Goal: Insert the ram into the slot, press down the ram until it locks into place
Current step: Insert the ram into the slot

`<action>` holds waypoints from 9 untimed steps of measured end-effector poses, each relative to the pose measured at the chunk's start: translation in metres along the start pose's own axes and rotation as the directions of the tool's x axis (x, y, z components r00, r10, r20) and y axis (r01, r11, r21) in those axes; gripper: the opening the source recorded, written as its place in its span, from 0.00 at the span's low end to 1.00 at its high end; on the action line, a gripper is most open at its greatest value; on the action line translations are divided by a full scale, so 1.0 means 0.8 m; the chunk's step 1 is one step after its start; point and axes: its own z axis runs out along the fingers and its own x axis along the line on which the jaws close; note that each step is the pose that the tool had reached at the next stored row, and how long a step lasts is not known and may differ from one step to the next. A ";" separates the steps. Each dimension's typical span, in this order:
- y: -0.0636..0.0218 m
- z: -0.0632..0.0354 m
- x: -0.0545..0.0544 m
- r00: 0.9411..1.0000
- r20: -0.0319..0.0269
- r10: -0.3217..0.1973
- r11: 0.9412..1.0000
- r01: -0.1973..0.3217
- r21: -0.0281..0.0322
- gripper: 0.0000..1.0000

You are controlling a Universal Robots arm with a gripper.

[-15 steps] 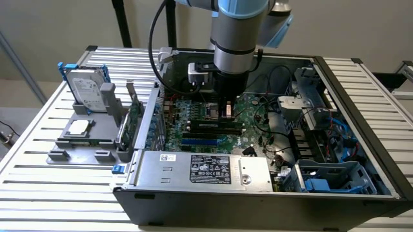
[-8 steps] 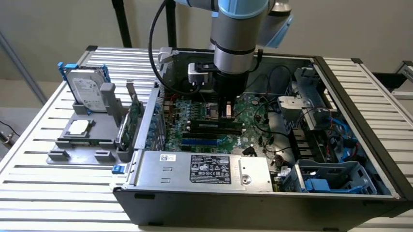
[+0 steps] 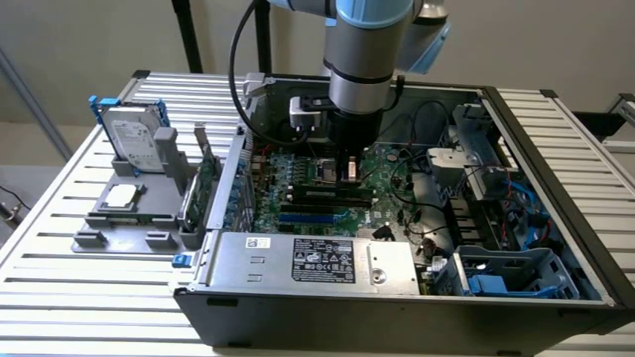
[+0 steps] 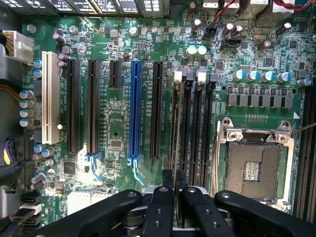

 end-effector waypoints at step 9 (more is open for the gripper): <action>0.000 0.000 0.001 1.000 -0.001 0.000 1.000 0.000 0.000 0.14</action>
